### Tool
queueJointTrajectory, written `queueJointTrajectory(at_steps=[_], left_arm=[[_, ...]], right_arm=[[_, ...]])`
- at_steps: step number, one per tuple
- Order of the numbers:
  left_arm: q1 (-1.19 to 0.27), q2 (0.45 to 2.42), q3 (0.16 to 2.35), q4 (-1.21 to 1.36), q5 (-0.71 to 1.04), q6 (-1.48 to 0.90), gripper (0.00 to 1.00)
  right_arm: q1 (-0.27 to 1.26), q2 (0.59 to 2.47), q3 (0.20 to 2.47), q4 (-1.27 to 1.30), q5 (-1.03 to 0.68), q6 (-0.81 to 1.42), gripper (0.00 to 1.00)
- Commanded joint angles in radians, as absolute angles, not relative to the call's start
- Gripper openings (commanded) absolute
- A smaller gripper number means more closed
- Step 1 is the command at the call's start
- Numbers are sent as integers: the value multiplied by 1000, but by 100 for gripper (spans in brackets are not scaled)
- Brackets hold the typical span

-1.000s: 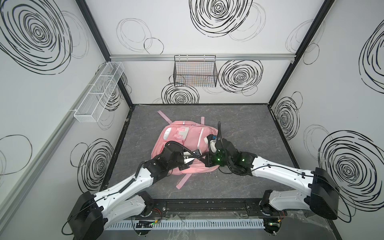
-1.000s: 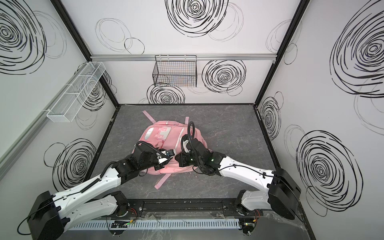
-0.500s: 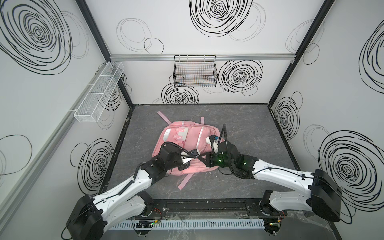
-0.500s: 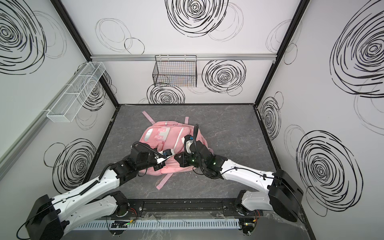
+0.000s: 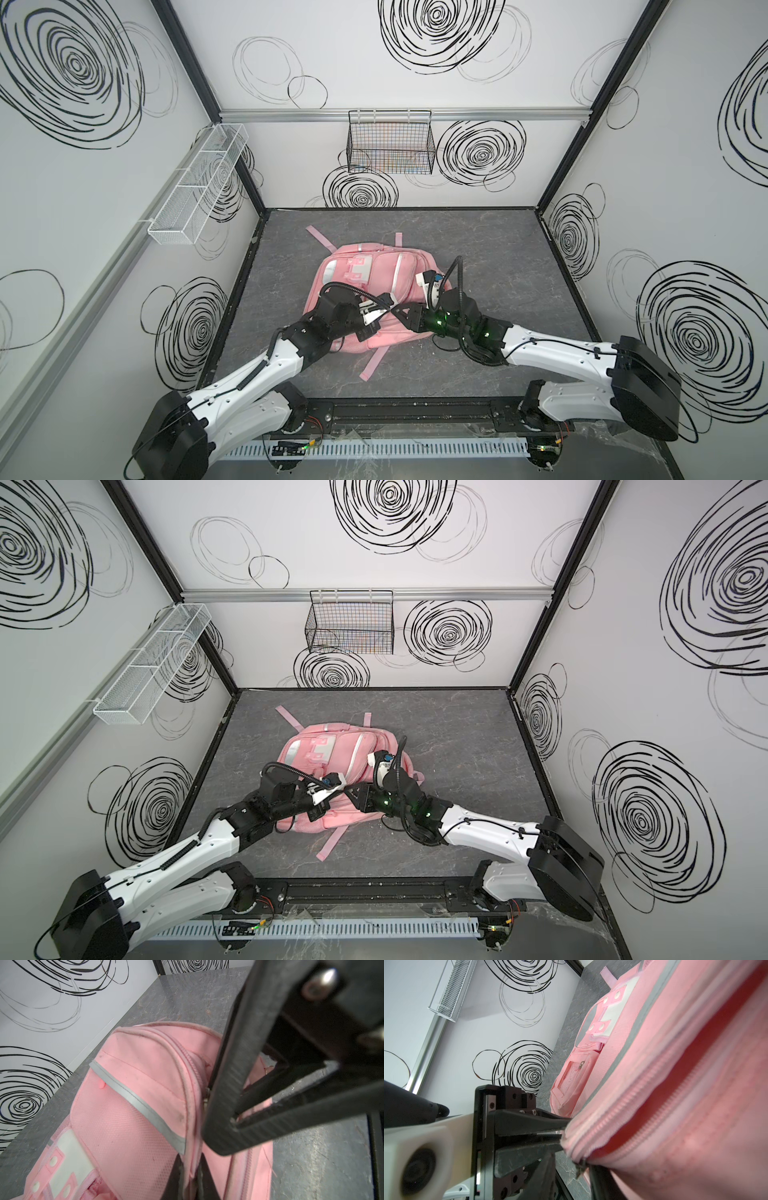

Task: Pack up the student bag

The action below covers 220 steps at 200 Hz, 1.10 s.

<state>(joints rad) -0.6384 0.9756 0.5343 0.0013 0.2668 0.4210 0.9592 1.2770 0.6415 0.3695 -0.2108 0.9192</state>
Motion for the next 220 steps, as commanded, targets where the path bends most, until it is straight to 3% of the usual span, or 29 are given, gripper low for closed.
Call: queueJointTrajectory(at_steps=[1,59,129,174,220], left_arm=[[-664,940,549,143,413,355,0],[-655,923,545,175,440,314,0],[-651,880,522,183,437,329,0],[-650,831,494,176,356,371,0],[-652,792,469,164,270,449,0]], right_arm=[[971,1324,699,326,-30,886,36],[1062,1364,702,310,161,748,36],[1048,1285,663,321,246,693,9],[992,1210,669,205,183,647,0],[947,1120,693,54,109,568,0]])
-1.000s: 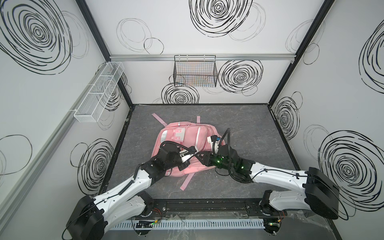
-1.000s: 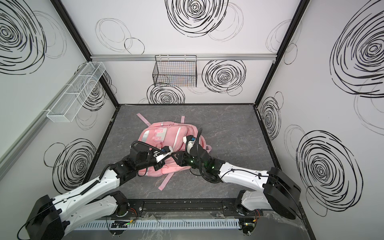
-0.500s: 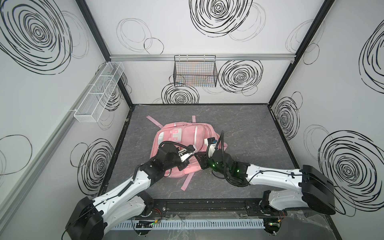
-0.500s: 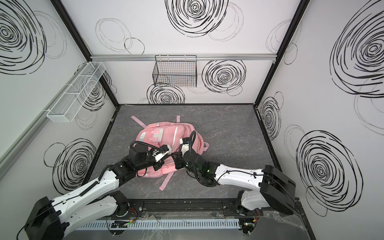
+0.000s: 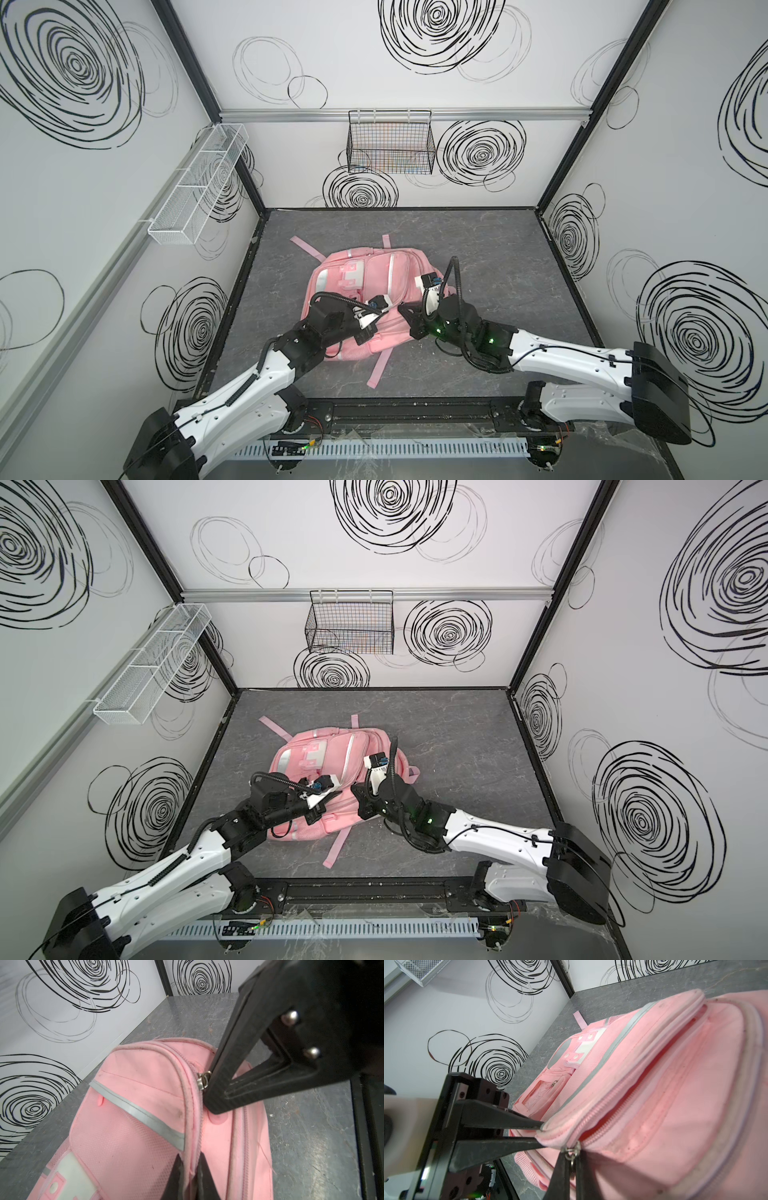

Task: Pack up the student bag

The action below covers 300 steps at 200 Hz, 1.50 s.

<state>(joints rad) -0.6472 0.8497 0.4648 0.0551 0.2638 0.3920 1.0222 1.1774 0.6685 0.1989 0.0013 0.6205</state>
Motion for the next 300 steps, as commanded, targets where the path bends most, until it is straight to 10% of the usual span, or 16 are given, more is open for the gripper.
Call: queueJointTrajectory(at_steps=[1,185,257,300], left_arm=[[-652,792,468,163,268,451,0],[-588,675,376,256,-160,495,0],[-609,648,380,259,87,465,68],[-649,706,406,230,215,449,70]], right_arm=[[945,1118,695,47,108,567,0],[752,1002,759,-225,67,477,0],[818,1020,696,-45,-75,597,0],[920,1048,701,0,-34,637,0]])
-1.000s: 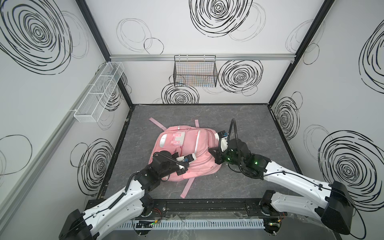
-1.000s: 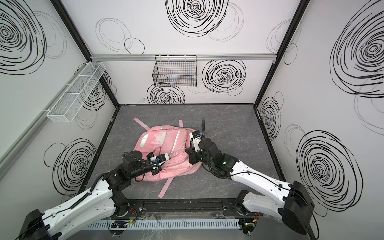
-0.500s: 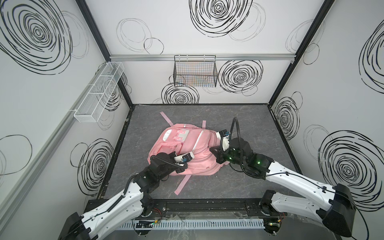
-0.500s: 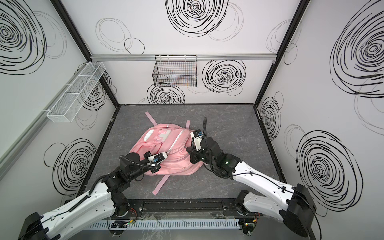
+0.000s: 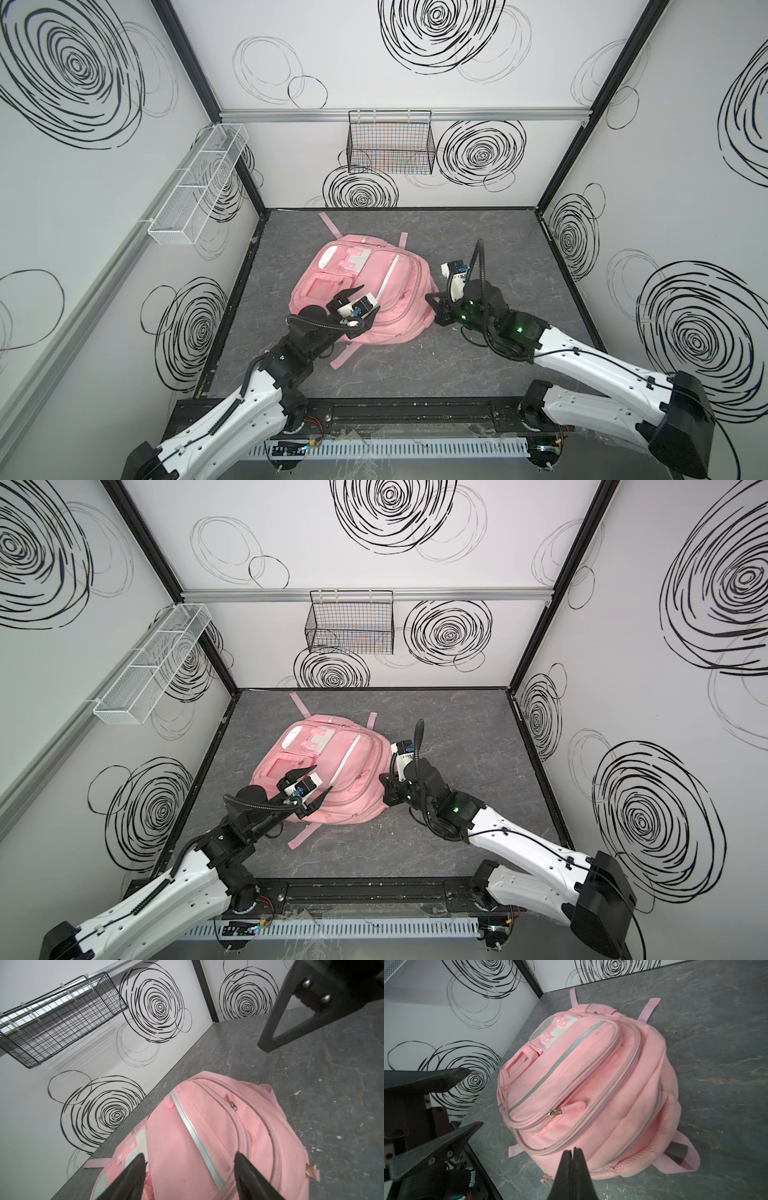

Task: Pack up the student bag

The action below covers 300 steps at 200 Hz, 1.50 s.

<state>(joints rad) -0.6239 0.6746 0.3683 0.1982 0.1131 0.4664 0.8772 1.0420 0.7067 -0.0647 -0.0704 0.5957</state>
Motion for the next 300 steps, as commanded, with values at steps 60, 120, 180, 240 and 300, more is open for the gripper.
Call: queueJointTrajectory(at_steps=[60,120,180,240,300], left_arm=[[-683,744,419,197,194,452,70],[-701,931,554,141,155,377,64],[-710,1083,641,9,147,359,66],[-713,1118,641,-9,120,382,67],[-734,1156,647,-7,64,403,68]], right_arm=[[932,1075,677,47,-48,366,28],[739,1084,636,223,-240,-152,61],[686,1198,657,242,-380,-243,66],[687,1302,692,219,-470,-309,66],[686,1372,738,201,-474,-375,69]])
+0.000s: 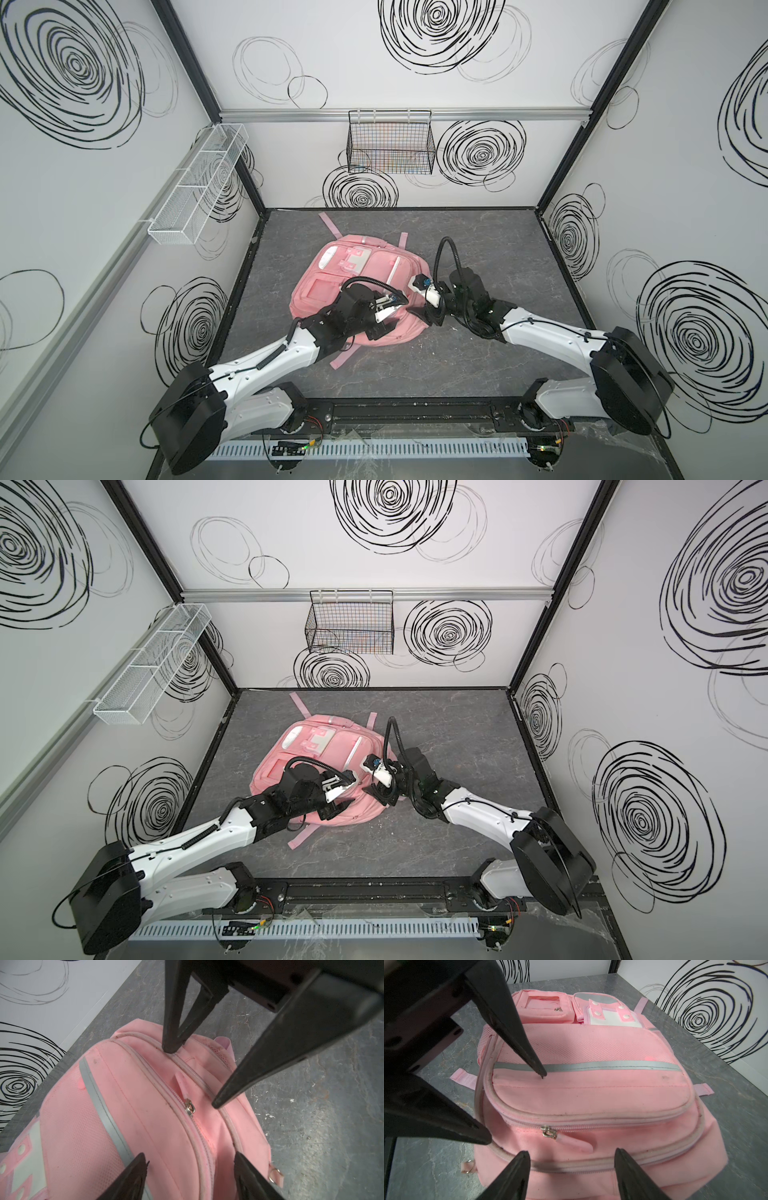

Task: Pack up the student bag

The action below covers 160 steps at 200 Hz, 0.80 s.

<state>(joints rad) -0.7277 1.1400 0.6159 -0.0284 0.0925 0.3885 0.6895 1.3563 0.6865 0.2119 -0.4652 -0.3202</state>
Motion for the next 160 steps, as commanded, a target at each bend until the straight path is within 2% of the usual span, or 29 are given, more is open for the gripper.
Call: queueJointTrajectory(at_steps=[1,15,44,63,79,81,136,160], left_arm=[[-734,1157,647,-6,63,403,67],[-735,1172,648,-8,46,407,61],[-736,1195,658,-23,-3,417,29],[-735,1191,658,-19,-16,417,13],[-732,1178,654,-12,-21,421,4],[-732,1178,654,-11,-21,422,0],[-721,1102,616,21,41,429,0],[-718,1064,593,43,50,433,0]], right_arm=[[686,1372,738,201,-474,-375,69],[686,1380,735,213,-467,-390,72],[679,1407,738,235,-457,-396,73],[669,1436,751,227,-480,-389,73],[667,1458,766,225,-519,-392,72],[667,1459,768,225,-526,-391,72],[663,1502,792,240,-624,-387,68],[654,1504,793,236,-676,-385,59]])
